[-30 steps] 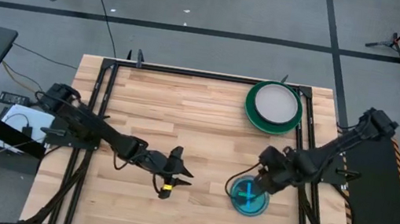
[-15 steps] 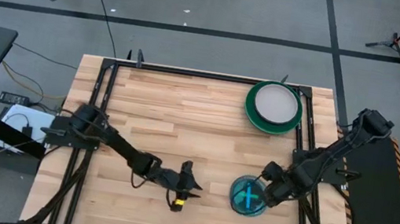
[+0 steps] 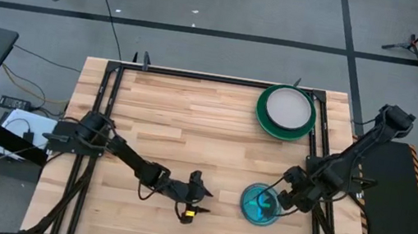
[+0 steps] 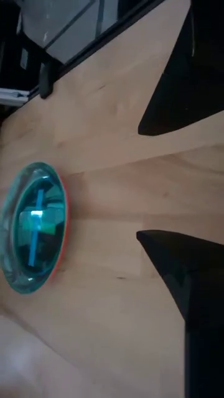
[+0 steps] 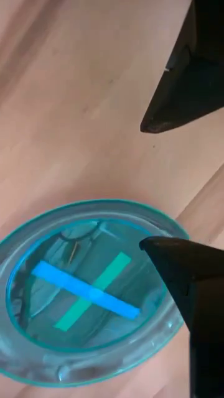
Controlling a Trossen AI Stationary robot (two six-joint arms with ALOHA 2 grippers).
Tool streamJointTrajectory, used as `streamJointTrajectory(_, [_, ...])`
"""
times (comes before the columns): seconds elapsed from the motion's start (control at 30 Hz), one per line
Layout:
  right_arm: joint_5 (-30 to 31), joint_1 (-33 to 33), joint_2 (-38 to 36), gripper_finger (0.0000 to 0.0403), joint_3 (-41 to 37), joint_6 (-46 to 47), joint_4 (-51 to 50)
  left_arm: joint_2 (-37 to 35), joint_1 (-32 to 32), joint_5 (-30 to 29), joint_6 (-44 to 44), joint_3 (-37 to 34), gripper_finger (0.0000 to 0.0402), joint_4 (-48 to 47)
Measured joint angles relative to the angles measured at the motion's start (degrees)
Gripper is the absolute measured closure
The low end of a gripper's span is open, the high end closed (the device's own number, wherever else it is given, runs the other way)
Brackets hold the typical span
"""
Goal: Stack plastic plates
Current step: Stack the stacked plates on top of the white plate
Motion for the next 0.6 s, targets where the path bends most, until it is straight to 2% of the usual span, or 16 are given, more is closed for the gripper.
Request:
streamJointTrajectory(0.13, [0.0,0.6,0.5,0.0093,-3.5,2.0,8.4,1.2,-0.1,-1.2,0.7,0.6,0.0139,0.5])
streamJointTrajectory(0.27, [1.8,0.9,2.0,0.009,-4.6,2.1,16.1,2.8,-0.9,-1.5,2.2,3.4,0.0146,1.0])
streamJointTrajectory(0.6, [2.4,1.0,7.8,0.0106,-4.5,3.2,21.9,12.8,-2.4,-1.9,0.5,12.9,0.0147,1.3])
